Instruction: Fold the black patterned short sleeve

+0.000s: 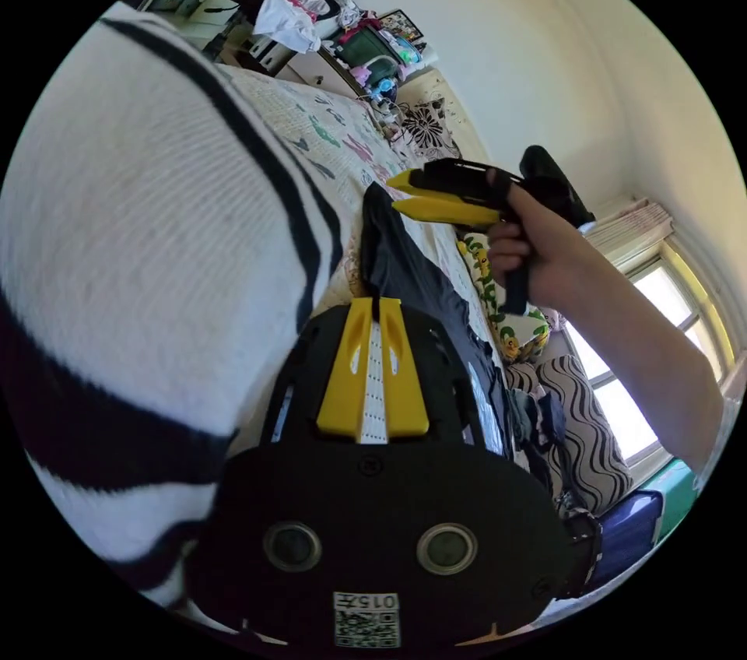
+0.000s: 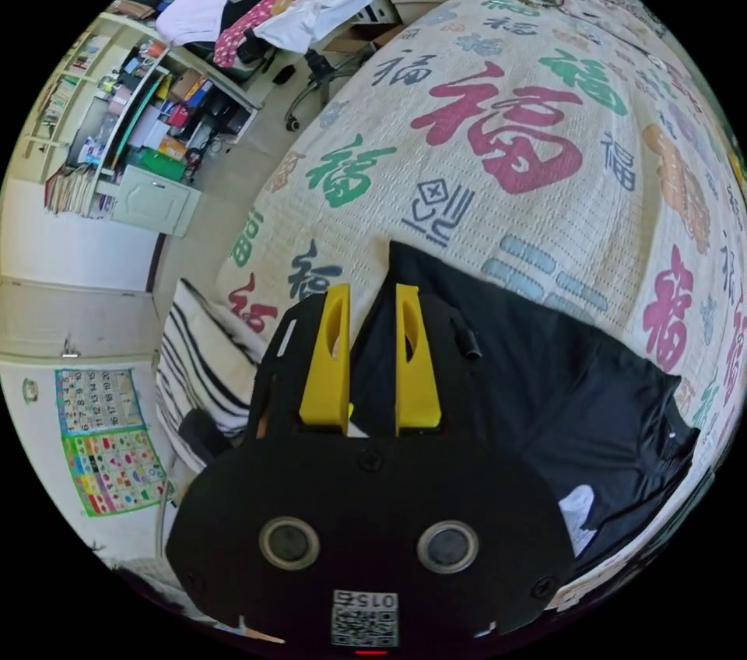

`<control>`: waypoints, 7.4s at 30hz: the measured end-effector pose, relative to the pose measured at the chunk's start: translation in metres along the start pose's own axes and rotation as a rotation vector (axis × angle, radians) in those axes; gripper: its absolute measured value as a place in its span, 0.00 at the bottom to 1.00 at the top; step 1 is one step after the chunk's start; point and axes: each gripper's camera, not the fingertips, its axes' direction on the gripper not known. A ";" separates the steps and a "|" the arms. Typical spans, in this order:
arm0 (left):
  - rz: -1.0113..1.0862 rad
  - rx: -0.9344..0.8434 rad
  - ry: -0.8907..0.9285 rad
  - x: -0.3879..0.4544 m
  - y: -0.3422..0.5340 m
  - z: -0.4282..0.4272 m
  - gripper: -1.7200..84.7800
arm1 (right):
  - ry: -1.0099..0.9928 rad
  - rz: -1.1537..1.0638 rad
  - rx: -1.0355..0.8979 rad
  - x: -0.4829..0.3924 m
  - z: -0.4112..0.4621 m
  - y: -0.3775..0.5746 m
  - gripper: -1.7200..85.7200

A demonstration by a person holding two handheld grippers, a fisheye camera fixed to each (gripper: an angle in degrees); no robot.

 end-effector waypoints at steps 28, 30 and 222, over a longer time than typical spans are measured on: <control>0.592 0.004 -0.112 0.207 0.117 -0.058 0.02 | -0.389 0.195 0.453 0.260 -0.182 0.123 0.02; 0.641 -0.079 -0.118 0.216 0.133 -0.040 0.02 | -0.396 0.277 0.469 0.289 -0.183 0.151 0.03; 0.300 -0.598 -0.221 0.056 0.145 0.048 0.15 | -0.184 0.510 0.220 -0.025 -0.653 0.671 0.12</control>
